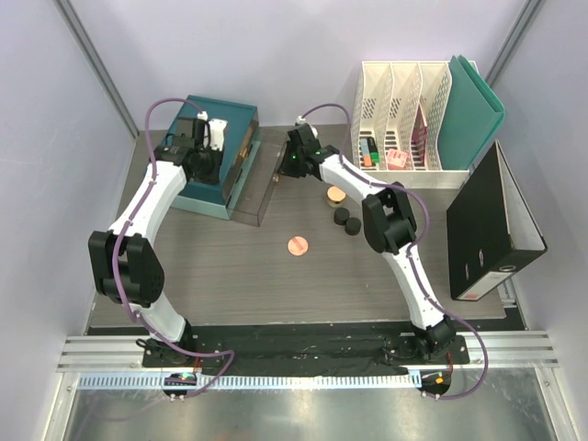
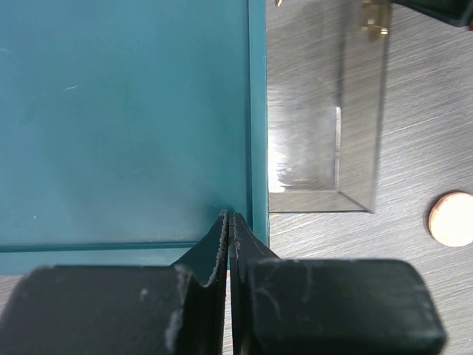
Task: Organize the makeup
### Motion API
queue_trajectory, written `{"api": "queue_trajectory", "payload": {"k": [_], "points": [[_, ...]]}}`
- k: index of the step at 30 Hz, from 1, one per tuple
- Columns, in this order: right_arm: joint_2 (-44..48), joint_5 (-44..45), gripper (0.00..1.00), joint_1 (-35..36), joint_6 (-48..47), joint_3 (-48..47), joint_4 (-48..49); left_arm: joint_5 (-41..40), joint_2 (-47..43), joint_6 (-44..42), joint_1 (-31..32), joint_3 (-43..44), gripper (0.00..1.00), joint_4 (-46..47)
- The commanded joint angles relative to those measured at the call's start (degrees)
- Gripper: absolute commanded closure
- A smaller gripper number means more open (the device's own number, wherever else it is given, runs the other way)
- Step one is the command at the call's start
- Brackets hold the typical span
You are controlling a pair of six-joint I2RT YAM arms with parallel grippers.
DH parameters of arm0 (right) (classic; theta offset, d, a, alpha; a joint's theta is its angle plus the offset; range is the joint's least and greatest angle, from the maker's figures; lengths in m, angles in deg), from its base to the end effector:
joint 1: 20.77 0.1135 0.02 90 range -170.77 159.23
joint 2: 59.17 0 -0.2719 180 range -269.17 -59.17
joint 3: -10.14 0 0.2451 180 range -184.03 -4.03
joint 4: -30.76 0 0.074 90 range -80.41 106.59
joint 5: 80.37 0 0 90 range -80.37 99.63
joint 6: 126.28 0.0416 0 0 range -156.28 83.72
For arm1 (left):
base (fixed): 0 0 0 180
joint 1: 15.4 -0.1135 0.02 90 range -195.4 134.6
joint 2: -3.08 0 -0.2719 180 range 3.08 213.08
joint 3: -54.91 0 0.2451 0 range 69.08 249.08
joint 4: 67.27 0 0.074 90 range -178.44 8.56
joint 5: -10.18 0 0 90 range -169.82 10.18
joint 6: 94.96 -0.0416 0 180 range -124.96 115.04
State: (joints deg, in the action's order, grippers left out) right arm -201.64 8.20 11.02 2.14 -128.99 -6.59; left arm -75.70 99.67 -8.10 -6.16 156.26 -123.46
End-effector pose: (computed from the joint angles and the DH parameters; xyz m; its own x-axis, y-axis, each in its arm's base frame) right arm 0.4822 0.3001 0.1895 -0.7714 0.2527 -0.5840 -0.0808 0.8714 0.4839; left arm 0.3622 -0.0620 0.3136 -0.7593 0.1789 -0.6256 0.2463 0.9689 -0.0219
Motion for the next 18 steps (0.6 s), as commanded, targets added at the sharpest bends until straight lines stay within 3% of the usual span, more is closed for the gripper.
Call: {"api": "queue_trajectory", "payload": {"k": [1,7,11,18], "points": [[5.44,3.45,0.82,-1.29,-6.06,5.77,-9.6,-0.52,6.15,0.24,-0.53,-5.53,1.0,-12.39],[7.73,-1.37,0.78,-1.29,-7.03,6.84,-4.69,-1.04,6.06,-0.82,-0.53,-4.74,1.0,-11.86],[10.9,-2.35,0.63,-1.29,-8.08,5.79,-0.56,-2.8,5.1,-1.26,-0.53,-3.07,1.0,-10.28],[19.49,-0.07,0.53,-1.38,-13.09,5.34,-1.07,-5.35,3.51,-0.91,-0.53,2.91,1.0,-5.45]]}}
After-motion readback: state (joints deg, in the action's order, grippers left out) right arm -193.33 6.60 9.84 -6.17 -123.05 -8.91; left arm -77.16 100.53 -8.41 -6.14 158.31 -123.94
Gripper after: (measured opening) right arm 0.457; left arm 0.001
